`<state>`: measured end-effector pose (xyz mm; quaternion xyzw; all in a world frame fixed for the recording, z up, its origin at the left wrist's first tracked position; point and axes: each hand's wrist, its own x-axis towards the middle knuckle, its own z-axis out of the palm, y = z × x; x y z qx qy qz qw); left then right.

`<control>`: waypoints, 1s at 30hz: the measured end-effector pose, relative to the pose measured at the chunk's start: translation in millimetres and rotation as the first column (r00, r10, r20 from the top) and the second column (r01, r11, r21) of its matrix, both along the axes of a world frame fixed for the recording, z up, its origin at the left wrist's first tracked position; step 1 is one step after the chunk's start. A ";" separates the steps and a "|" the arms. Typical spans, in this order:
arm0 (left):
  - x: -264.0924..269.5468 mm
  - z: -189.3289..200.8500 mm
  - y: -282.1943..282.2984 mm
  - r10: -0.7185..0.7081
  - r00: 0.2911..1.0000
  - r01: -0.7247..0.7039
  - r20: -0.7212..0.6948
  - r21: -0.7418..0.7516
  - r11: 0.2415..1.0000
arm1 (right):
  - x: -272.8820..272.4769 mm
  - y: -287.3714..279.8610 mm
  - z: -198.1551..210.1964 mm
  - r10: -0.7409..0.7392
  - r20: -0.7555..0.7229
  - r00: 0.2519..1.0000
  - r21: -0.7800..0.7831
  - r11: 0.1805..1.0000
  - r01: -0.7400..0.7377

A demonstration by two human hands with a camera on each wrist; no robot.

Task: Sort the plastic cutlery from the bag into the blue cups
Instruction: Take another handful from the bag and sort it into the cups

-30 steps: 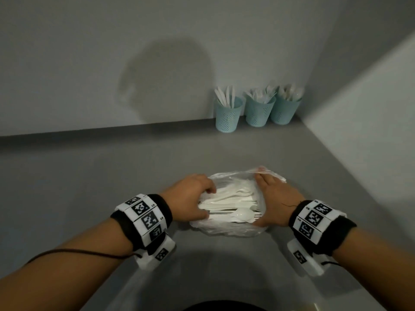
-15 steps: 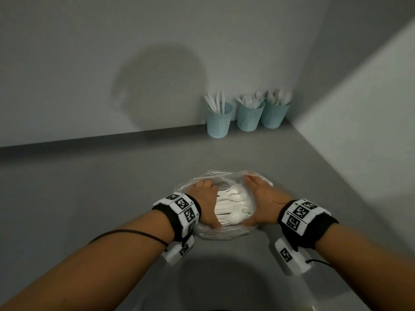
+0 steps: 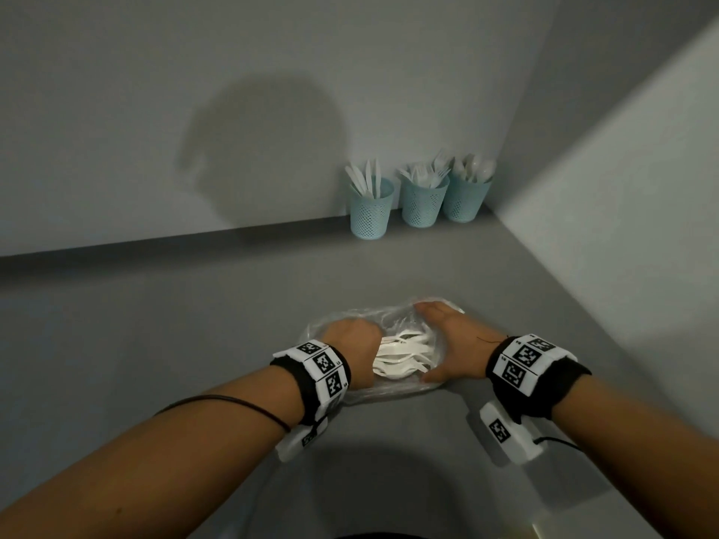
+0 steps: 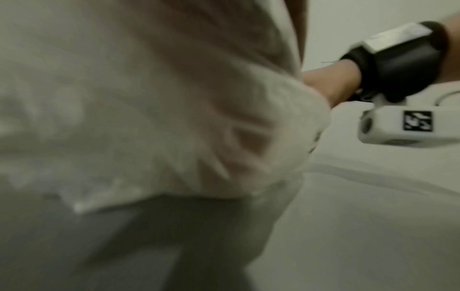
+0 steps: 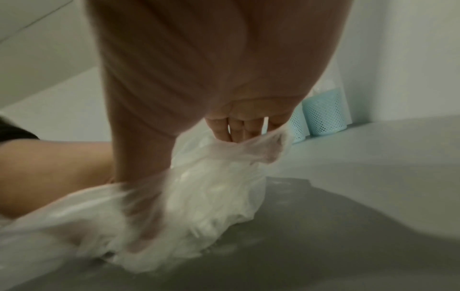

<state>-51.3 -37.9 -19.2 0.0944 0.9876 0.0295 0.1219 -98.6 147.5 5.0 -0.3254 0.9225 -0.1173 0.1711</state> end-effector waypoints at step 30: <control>2.3 61.9 -85.3 0.483 0.814 -0.217 0.323 0.940 -0.263 | -2.5 15.5 -4.4 -0.192 -0.013 0.981 -0.241 0.953 0.184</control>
